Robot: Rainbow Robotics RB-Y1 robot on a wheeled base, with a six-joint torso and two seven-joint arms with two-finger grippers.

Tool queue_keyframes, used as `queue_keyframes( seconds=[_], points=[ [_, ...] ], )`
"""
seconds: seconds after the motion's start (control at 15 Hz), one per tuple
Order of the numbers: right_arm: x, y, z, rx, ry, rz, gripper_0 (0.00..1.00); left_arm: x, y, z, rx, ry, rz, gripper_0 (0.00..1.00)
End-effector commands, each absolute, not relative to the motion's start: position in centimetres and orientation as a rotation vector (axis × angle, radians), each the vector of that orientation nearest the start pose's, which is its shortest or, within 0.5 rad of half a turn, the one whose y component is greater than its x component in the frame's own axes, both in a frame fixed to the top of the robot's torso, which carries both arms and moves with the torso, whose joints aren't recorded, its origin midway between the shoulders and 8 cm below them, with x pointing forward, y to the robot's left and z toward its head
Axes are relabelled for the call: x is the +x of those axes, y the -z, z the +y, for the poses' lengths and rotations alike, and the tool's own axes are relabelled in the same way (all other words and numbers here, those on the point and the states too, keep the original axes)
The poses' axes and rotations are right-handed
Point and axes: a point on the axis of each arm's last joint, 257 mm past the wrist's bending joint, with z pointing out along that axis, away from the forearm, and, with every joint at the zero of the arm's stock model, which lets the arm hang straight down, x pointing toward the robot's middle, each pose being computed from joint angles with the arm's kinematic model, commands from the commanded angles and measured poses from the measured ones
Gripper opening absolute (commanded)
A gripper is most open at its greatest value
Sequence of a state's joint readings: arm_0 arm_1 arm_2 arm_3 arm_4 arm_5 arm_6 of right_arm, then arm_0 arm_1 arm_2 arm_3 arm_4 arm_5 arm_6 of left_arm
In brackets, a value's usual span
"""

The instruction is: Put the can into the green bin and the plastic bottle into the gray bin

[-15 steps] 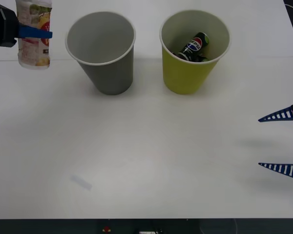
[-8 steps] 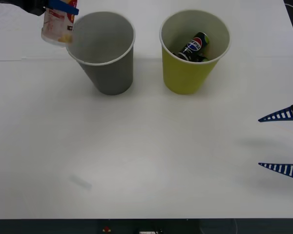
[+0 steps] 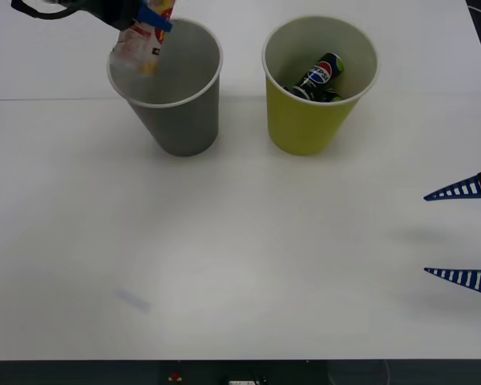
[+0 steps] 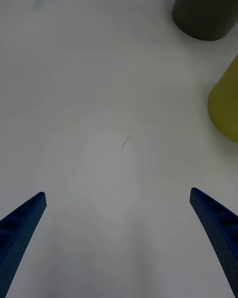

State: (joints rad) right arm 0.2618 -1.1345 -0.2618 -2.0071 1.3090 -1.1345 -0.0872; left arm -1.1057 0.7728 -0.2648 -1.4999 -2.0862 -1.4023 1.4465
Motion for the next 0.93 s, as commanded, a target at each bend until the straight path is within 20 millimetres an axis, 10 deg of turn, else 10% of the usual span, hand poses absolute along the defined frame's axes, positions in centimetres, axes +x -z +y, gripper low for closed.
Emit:
queue_keyframes(
  seconds=[0.07, 0.13, 0.2, 0.33, 0.93],
  points=[
    [34.1, 16.7, -28.6, -1.634, -0.209, 1.596, 1.0, 59.0, -2.8, 14.1, 0.844, 0.155, 2.091, 0.0],
    [34.1, 16.7, -28.6, -1.634, -0.209, 1.596, 1.0, 59.0, -2.8, 14.1, 0.846, 0.154, 2.091, 0.0],
    [34.1, 16.7, -28.6, -1.634, -0.209, 1.596, 1.0, 59.0, -2.9, 13.9, 0.846, 0.156, 2.088, 0.24],
    [34.1, 16.7, -28.6, -1.634, -0.209, 1.596, 1.0, 59.1, -3.0, 13.5, 0.847, 0.167, 2.077, 1.0],
    [34.1, 16.7, -28.6, -1.634, -0.209, 1.596, 1.0, 58.2, -4.9, 15.2, 0.9, 0.261, 1.972, 1.0]
  ],
)
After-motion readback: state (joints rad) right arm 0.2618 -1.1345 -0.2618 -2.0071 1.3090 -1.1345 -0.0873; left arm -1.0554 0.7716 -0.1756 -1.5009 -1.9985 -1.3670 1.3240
